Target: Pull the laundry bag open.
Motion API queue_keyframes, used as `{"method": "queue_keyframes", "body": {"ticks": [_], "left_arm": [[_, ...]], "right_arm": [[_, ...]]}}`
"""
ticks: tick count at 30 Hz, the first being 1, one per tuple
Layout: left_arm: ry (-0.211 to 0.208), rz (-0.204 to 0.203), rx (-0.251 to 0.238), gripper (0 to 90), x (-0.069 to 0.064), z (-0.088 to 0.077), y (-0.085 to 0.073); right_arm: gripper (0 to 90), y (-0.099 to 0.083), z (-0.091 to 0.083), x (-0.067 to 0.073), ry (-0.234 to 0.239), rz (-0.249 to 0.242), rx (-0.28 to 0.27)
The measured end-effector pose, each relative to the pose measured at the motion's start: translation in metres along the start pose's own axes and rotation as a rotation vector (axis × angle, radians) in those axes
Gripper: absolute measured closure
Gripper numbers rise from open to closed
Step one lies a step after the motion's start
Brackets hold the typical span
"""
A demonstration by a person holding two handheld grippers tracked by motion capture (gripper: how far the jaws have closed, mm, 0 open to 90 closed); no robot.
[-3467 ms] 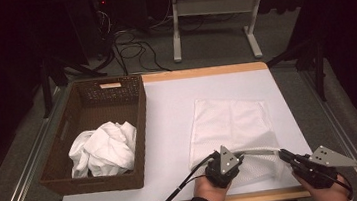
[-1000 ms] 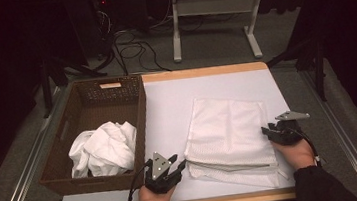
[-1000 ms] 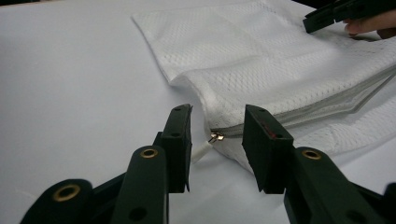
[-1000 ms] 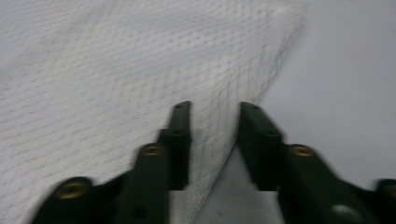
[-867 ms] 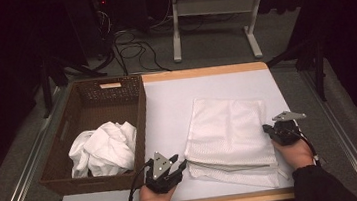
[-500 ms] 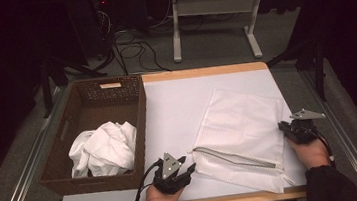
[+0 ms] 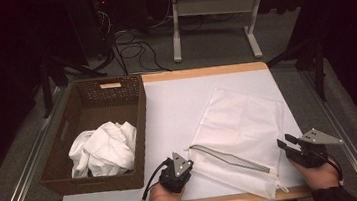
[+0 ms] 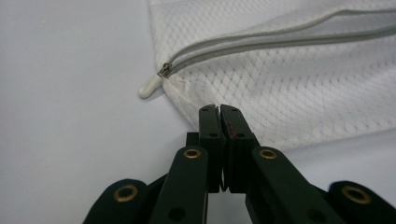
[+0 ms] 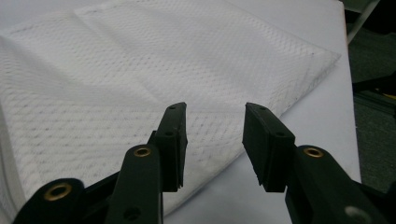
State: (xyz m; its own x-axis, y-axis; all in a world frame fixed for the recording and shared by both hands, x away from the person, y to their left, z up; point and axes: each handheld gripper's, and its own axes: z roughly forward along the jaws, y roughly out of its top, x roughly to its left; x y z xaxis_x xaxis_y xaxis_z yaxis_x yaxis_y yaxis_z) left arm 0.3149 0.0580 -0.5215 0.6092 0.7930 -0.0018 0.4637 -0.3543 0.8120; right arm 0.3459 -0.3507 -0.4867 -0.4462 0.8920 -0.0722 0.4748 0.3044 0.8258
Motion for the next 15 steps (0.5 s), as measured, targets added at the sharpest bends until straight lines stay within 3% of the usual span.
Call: {"method": "queue_keyframes", "body": {"ticks": [1, 4, 10, 15], "left_arm": [[0.014, -0.013, -0.006, 87.3, 0.006, -0.003, -0.002], [-0.002, -0.034, -0.031, 82.5, 0.01, -0.006, -0.004], [0.006, -0.011, -0.069, 65.2, 0.008, -0.011, -0.002], [0.015, -0.02, -0.085, 53.1, 0.008, -0.015, -0.002]], "right_arm": [[59.2, -0.001, -0.002, 0.002, 0.003, -0.005, 0.0], [55.0, -0.003, -0.005, 0.006, 0.014, -0.003, -0.002], [47.9, -0.002, -0.008, 0.012, 0.027, -0.02, -0.038], [38.7, -0.001, -0.011, 0.018, 0.058, -0.017, -0.059]]}}
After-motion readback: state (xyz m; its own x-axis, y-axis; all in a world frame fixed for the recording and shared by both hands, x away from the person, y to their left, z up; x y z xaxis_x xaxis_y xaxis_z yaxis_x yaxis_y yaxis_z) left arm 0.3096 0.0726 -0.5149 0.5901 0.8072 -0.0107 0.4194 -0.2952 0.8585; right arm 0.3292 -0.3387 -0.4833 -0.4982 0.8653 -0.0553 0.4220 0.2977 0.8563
